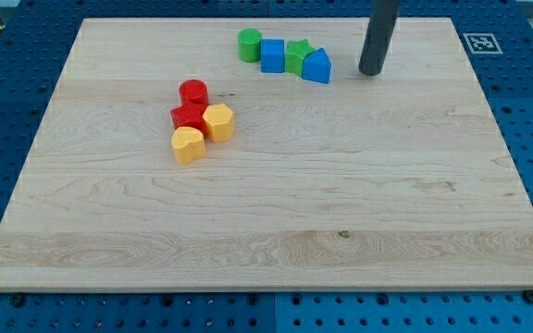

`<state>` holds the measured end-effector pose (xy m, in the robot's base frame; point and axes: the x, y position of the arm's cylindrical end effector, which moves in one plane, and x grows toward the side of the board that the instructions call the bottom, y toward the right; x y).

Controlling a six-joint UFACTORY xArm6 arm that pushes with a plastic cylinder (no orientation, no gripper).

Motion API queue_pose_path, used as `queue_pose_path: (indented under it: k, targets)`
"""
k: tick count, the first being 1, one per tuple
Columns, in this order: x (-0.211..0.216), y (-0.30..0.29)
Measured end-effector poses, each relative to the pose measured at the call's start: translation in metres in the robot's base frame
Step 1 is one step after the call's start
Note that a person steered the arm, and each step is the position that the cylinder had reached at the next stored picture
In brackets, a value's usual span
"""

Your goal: Push the green circle to the top left side of the blue cube

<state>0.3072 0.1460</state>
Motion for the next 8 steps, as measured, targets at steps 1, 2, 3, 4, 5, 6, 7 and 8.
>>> queue_pose_path:
  k: [1, 2, 3, 4, 5, 6, 7, 8]
  targets:
    - [-0.026, -0.011]
    - [-0.058, -0.056]
    - [-0.061, -0.12]
    - [-0.061, -0.146]
    - [-0.067, -0.157]
    - [-0.08, -0.177]
    - [-0.08, -0.181]
    - [-0.08, -0.178]
